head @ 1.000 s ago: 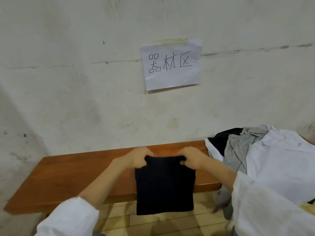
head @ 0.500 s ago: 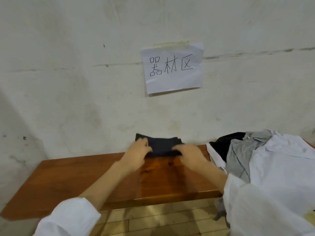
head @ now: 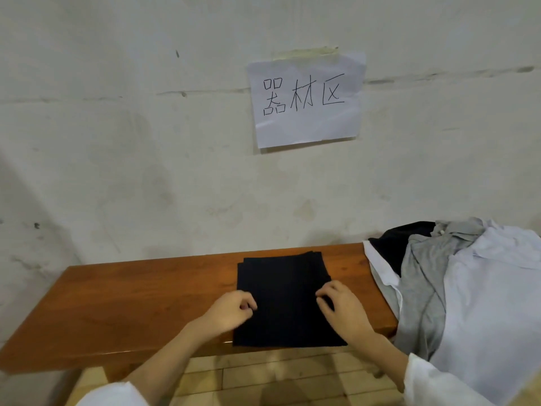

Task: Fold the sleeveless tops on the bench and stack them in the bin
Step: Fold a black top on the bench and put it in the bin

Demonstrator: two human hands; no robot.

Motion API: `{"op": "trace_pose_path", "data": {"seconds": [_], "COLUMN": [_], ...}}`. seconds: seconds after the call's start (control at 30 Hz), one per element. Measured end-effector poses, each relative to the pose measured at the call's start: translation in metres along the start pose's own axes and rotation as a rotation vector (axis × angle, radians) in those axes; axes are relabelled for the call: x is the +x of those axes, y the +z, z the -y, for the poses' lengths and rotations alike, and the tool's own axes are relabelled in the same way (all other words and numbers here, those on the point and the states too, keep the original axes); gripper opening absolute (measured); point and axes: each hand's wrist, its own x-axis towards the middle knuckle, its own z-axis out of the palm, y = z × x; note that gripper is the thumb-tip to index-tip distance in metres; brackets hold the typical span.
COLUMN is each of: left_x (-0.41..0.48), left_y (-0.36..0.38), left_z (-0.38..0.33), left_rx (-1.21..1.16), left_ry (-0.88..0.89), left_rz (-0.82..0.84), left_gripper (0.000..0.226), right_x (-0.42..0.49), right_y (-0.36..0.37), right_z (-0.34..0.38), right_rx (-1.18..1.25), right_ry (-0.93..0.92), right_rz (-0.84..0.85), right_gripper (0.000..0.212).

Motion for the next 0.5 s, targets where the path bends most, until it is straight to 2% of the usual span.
{"op": "trace_pose_path", "data": {"seconds": [0.07, 0.13, 0.27, 0.33, 0.43, 0.5], "left_x": [0.023, 0.047, 0.084, 0.096, 0.105, 0.103], "left_y": [-0.002, -0.003, -0.009, -0.009, -0.004, -0.001], "left_z": [0.008, 0.016, 0.022, 0.023, 0.023, 0.021], "left_rx": [-0.03, -0.045, -0.101, -0.207, -0.329, -0.365], "left_ry": [-0.096, -0.208, -0.415, -0.478, -0.52, -0.482], "left_rz": [-0.226, -0.359, -0.428, -0.471, -0.524, -0.592], "left_gripper": [0.022, 0.026, 0.032, 0.028, 0.012, 0.014], "right_x": [0.024, 0.05, 0.093, 0.106, 0.115, 0.115], "right_y": [0.0, -0.001, 0.003, 0.01, 0.022, 0.027], "right_z": [-0.003, -0.005, -0.01, -0.013, -0.017, -0.015], "right_rx": [0.074, 0.129, 0.219, 0.25, 0.239, 0.217], "right_ry": [0.139, 0.25, 0.44, 0.514, 0.551, 0.551], "right_rz": [-0.064, -0.044, 0.081, 0.04, -0.04, -0.066], "right_gripper": [0.021, 0.025, 0.04, 0.04, 0.027, 0.014]}}
